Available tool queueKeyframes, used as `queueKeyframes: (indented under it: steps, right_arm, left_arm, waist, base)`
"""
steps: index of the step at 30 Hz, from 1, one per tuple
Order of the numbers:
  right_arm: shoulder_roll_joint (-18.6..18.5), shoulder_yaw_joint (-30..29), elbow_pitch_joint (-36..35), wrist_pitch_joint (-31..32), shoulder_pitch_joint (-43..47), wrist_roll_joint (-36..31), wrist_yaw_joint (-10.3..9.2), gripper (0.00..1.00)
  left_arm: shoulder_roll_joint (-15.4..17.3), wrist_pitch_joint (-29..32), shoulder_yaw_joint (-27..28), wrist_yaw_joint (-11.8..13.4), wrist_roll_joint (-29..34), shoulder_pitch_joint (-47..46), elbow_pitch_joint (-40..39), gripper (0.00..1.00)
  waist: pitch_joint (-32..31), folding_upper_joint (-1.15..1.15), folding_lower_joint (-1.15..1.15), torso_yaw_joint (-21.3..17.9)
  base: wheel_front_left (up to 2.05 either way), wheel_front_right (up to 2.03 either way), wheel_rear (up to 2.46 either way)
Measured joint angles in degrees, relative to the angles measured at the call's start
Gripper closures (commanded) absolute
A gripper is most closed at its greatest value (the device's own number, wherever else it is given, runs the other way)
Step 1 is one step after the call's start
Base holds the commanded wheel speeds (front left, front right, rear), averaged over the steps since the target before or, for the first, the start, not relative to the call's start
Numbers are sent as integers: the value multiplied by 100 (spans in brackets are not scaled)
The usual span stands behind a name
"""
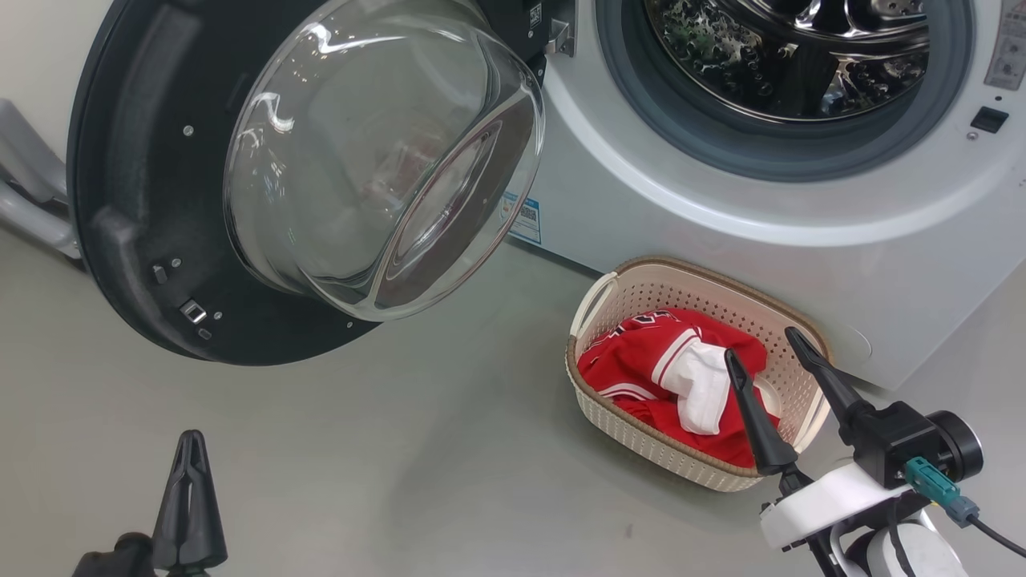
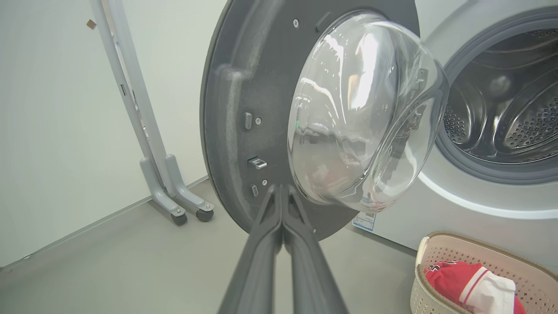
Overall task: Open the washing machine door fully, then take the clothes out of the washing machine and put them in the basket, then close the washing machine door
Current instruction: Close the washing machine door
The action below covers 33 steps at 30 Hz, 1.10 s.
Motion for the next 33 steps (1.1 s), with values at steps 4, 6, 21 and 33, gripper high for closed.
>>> queueKeyframes:
  steps: [4,6,21,33]
  right_arm:
    - [-25,0,0,1,0,1,0,0]
    - [-38,1,-1,1,-1,1,0,0]
    - [-123,2,-20,52,-27,1,1,0]
    - [-172,-7,-101,118,-29,1,1,0]
  left_arm:
    - [0,-22,-98,0,-346,-1,-97,100]
    - [-1,-44,-223,0,-820,-2,-213,100]
    - [-2,-68,-476,-716,-5523,-14,-1663,100]
    - [-29,-100,1103,-1319,-7834,-311,-2071,100]
  waist:
    - [19,0,0,2]
    - [30,0,0,3]
    - [106,0,0,29]
    - [196,0,0,47]
  base:
    - [0,0,0]
    - [0,0,0]
    - [-1,-1,-1]
    - [0,0,0]
